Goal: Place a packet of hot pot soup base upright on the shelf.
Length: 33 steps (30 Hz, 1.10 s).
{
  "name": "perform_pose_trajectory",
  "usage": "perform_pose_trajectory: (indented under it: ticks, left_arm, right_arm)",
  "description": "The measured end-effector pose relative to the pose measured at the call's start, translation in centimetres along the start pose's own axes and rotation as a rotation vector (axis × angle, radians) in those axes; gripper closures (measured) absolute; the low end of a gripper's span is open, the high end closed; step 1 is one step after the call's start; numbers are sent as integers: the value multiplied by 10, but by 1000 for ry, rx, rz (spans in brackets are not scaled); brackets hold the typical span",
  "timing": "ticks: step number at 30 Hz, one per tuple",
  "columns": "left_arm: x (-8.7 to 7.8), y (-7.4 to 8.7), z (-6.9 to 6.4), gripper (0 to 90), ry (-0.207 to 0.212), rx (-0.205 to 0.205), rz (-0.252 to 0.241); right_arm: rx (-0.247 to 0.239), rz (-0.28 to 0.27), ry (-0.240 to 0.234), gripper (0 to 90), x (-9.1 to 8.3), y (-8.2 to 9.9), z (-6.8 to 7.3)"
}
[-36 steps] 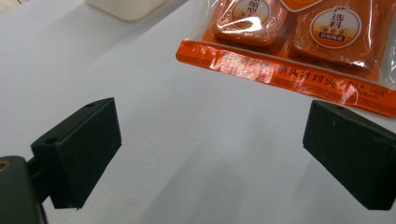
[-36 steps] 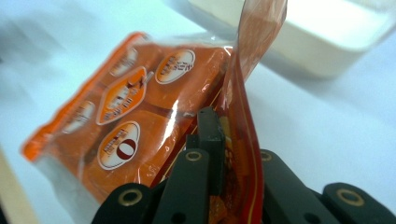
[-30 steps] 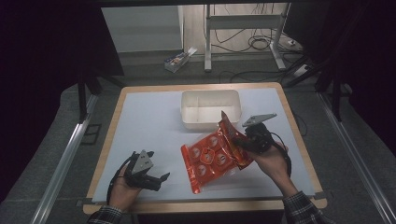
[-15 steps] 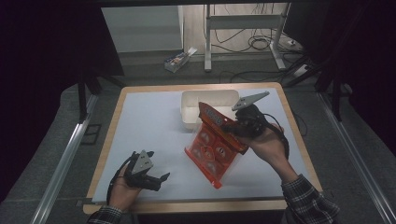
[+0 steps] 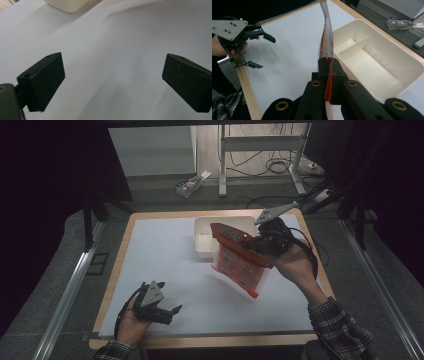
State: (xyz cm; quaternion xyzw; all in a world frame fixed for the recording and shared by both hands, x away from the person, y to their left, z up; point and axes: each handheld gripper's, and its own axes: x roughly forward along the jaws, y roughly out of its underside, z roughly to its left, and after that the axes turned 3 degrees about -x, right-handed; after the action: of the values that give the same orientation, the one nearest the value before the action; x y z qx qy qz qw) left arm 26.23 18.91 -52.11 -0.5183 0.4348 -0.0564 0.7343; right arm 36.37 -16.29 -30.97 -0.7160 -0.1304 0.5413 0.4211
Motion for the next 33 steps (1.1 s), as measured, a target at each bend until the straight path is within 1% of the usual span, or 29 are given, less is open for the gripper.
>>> perform_pose_trajectory:
  ticks: [4, 6, 8, 11, 15, 17, 18, 23, 24, 28, 33]
  left_arm:
    - [0, 0, 0, 43, 0, 1, 1]
    - [0, 0, 0, 43, -1, 9, 8]
    - [0, 0, 0, 43, 1, -1, 0]
    - [0, -1, 0, 43, 5, -6, 1]
    - [-1, -1, 1, 44, 16, -19, 1]
    - [-1, -1, 1, 44, 16, -21, 1]
    - [-1, -1, 1, 44, 16, -22, 1]
    - [0, -1, 1, 45, 17, -21, 3]
    - [0, -1, 1, 45, 17, -21, 4]
    - [0, -1, 1, 45, 16, -22, 3]
    - [0, -1, 1, 45, 15, -21, 2]
  right_arm:
    - [11, -17, 10, 892, -9, -2, -8]
    - [21, -28, 8, 892, -14, -4, -14]
    - [24, -32, 11, 892, -15, -4, -16]
    - [27, -34, 19, 892, -18, -8, -23]
    - [27, -34, 30, 892, -20, -12, -28]
    - [36, -35, 40, 892, -21, -16, -32]
    - [31, -39, 45, 892, -21, -17, -34]
    - [42, -47, 63, 892, -23, -26, -47]
    - [35, -52, 66, 892, -23, -28, -49]
    - [30, -58, 86, 892, -23, -39, -59]
    - [34, -67, 105, 892, -21, -50, -72]
